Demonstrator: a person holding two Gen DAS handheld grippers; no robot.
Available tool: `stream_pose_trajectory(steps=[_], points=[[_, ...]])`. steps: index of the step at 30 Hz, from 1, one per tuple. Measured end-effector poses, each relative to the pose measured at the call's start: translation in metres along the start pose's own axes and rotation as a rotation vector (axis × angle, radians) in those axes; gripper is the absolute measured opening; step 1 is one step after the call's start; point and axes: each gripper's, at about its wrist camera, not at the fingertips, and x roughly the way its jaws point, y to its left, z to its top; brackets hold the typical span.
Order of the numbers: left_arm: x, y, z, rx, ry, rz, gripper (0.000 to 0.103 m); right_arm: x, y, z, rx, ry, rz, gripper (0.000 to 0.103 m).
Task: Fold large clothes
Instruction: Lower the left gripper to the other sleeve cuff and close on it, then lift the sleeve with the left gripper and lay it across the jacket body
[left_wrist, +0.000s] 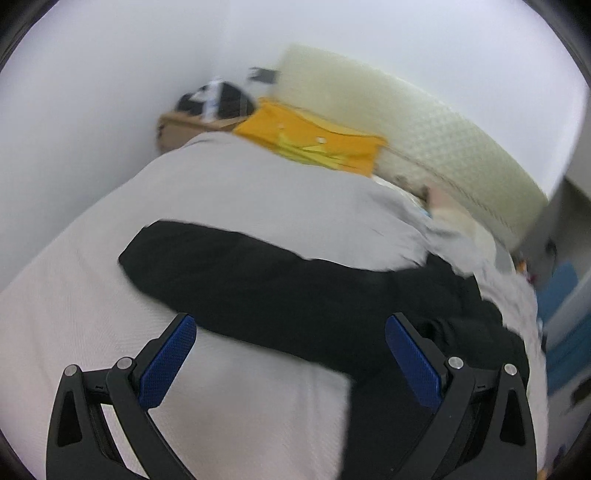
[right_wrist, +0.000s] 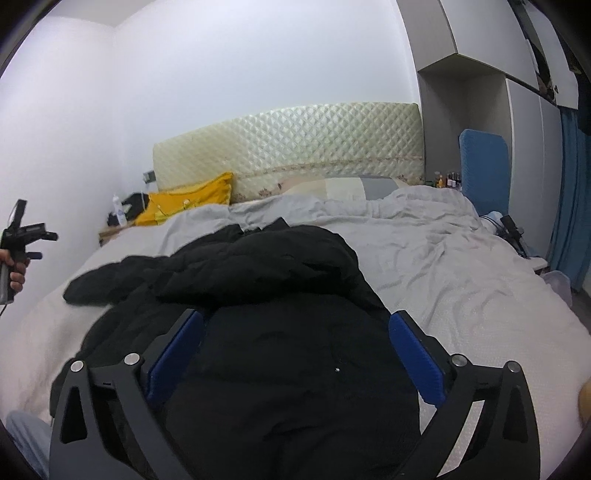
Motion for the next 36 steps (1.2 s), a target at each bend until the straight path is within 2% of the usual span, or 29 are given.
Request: stream_pose_trajectory(steps=[3, 7, 10, 12, 18, 22, 25, 29, 33, 36], points=[[0.023, 0.048, 0.001, -0.096, 0.013, -0.009, 0.102, 0.007, 0.007, 0.000, -0.011, 0.024, -0.001, 0.102], [0.069, 0.123, -0.008, -0.292, 0.049, -0.011, 0.102, 0.019, 0.018, 0.000, -0.025, 0.053, -0.012, 0.103], [0.101, 0.169, -0.017, -0.430, 0.061, -0.031, 0.101, 0.030, 0.023, 0.000, -0.009, 0.083, -0.012, 0.103], [0.121, 0.192, -0.021, -0.487, 0.061, -0.043, 0.101, 0.039, 0.028, 0.000, -0.003, 0.100, -0.018, 0.103], [0.181, 0.236, -0.028, -0.598, 0.047, -0.093, 0.098, 0.062, 0.036, -0.001, -0.003, 0.136, -0.057, 0.103], [0.211, 0.249, -0.017, -0.615, -0.006, -0.126, 0.096, 0.076, 0.036, -0.002, 0.016, 0.161, -0.076, 0.103], [0.231, 0.248, -0.010, -0.622, -0.013, -0.126, 0.085, 0.087, 0.034, -0.003, 0.026, 0.178, -0.097, 0.103], [0.245, 0.228, 0.005, -0.600, -0.003, -0.084, 0.047, 0.093, 0.030, -0.005, 0.048, 0.199, -0.104, 0.103], [0.231, 0.196, 0.027, -0.442, 0.003, 0.004, 0.019, 0.090, 0.025, -0.007, 0.083, 0.211, -0.086, 0.103], [0.206, 0.184, 0.034, -0.435, -0.009, 0.024, 0.011, 0.085, 0.025, -0.005, 0.077, 0.207, -0.078, 0.103]])
